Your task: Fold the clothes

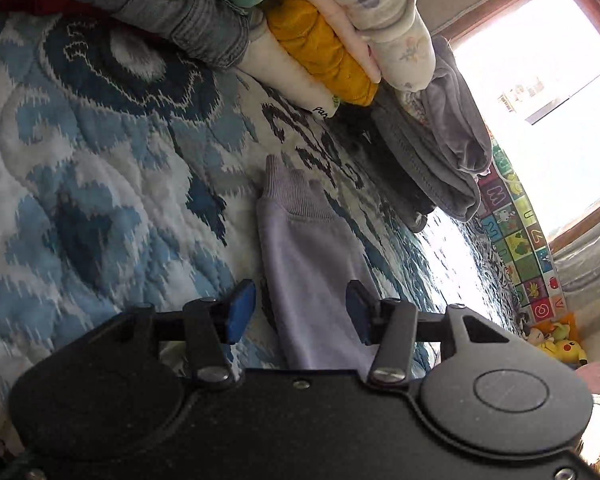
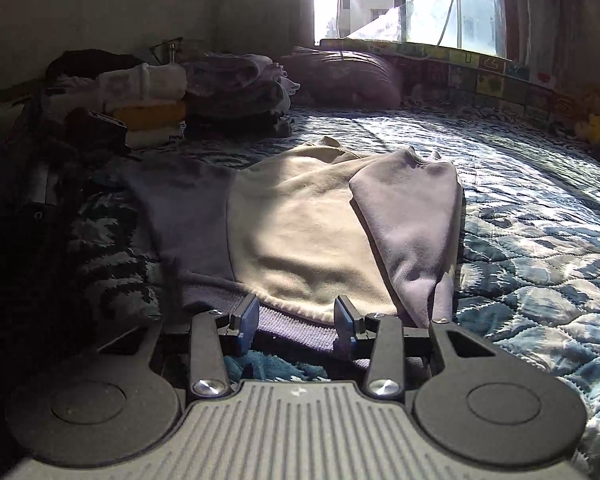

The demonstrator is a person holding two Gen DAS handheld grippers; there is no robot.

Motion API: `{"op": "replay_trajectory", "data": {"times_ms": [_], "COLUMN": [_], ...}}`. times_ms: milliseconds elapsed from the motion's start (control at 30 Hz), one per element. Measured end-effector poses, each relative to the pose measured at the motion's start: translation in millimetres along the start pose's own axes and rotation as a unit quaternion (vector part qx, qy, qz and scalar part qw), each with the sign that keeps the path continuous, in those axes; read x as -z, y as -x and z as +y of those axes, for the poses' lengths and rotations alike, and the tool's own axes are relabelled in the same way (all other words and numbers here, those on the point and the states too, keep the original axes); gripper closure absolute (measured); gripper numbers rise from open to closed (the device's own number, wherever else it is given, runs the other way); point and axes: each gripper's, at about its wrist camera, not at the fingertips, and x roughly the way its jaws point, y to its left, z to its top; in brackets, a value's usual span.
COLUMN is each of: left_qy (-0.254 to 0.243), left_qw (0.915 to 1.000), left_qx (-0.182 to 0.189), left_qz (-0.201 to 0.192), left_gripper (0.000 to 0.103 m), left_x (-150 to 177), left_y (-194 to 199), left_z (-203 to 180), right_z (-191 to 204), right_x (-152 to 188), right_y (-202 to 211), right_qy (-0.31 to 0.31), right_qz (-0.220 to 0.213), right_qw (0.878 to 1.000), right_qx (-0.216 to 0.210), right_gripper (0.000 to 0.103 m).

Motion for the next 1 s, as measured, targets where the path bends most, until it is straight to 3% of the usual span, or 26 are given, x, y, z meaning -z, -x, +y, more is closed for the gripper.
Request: {"op": "replay_trajectory", "data": {"times_ms": [233, 300, 500, 533, 567, 600, 667, 833, 1000], "left_qy": [-0.004, -0.005, 0.006, 0.004, 0.002, 0.002, 0.001, -0.06, -0.163], "left_qw": [0.9997, 0.9997, 0.9988, 0.9986, 0.9984, 0.9983, 0.998, 0.9915, 0.9743], "left_qx": [0.014, 0.014, 0.048, 0.051, 0.053, 0.054, 0.061, 0.115, 0.156], "left_qz": [-0.018, -0.018, 0.01, 0.014, 0.018, 0.021, 0.019, -0.014, -0.014], "left_gripper": [0.058, 0.063, 0.065, 0.068, 0.079, 0.097, 0.098, 0.099, 0.099], "left_x": [-19, -27, -46, -48, -49, -49, -48, -40, 0], "left_y": [-25, -34, -56, -58, -60, -61, -59, -31, 2], "left_z": [7, 8, 14, 14, 15, 15, 15, -25, -95], "right_z": [-14, -16, -23, -23, -24, -25, -27, -38, -63], "right_x": [-1, -1, -1, -1, -1, -2, -4, -8, -12], "right_y": [-4, -4, -4, -5, -5, -6, -8, -7, -2], "right_qy": [-0.049, -0.057, -0.075, -0.077, -0.08, -0.083, -0.089, -0.133, -0.214], "right_qz": [0.0, 0.0, -0.002, -0.003, -0.003, -0.004, -0.005, -0.019, -0.046], "right_qw": [0.999, 0.998, 0.997, 0.997, 0.997, 0.997, 0.996, 0.991, 0.974], "right_qx": [-0.003, -0.004, -0.006, -0.007, -0.008, -0.009, -0.013, -0.027, -0.065], "right_gripper": [0.061, 0.06, 0.06, 0.06, 0.06, 0.06, 0.06, 0.06, 0.06]}}
